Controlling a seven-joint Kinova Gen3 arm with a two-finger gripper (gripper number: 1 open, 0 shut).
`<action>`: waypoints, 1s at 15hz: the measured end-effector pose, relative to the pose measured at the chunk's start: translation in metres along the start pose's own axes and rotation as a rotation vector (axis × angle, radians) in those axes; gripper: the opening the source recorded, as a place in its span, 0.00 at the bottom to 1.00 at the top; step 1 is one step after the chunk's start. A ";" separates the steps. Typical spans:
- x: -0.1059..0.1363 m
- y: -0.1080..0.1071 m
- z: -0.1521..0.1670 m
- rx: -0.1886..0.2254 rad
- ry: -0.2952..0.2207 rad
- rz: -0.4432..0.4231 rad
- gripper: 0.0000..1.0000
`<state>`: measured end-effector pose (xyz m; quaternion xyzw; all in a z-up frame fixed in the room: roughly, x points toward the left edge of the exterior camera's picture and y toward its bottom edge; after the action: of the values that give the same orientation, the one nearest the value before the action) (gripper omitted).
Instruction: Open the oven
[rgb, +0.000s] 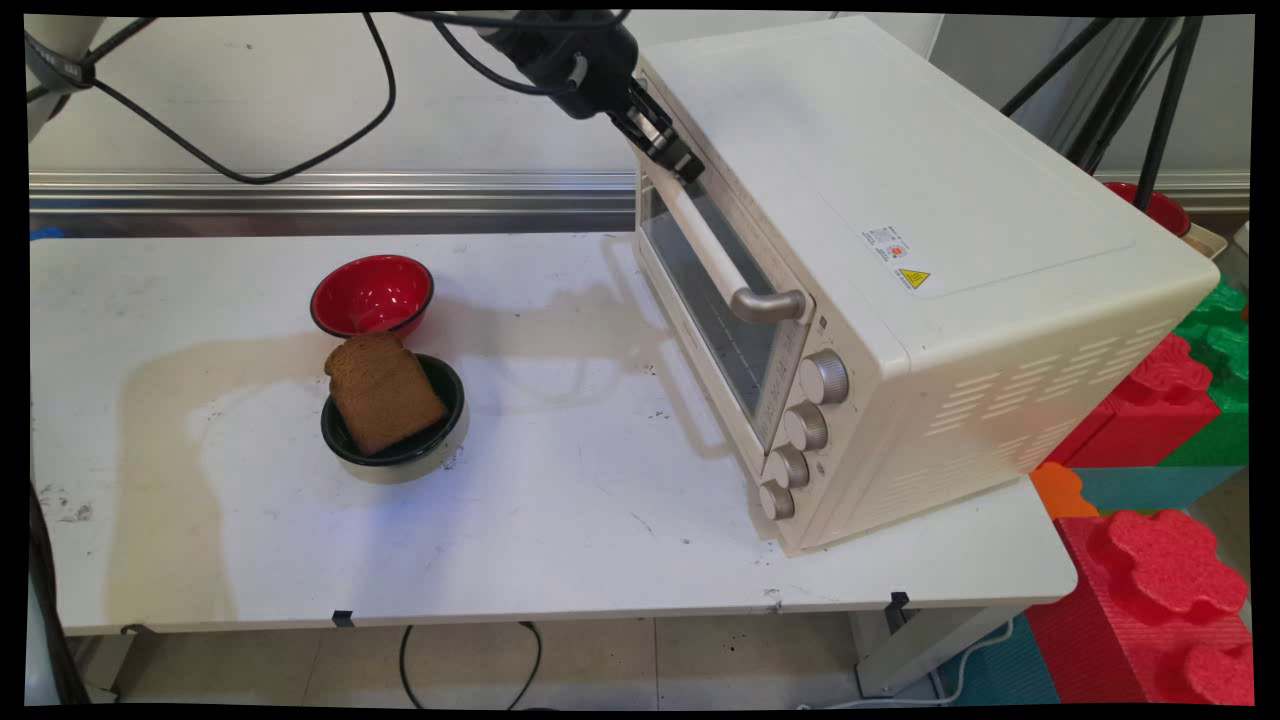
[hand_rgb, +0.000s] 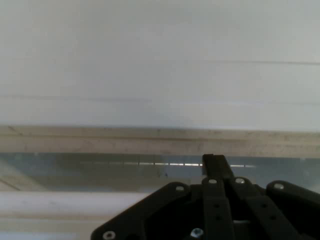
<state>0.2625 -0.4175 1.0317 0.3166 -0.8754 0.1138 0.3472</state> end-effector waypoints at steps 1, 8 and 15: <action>-0.001 0.001 0.003 0.000 0.000 -0.002 0.00; -0.016 0.003 0.007 0.003 -0.017 -0.010 0.00; -0.049 0.003 -0.016 0.004 -0.070 0.011 0.00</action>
<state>0.2964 -0.3854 1.0103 0.3160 -0.8886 0.1061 0.3150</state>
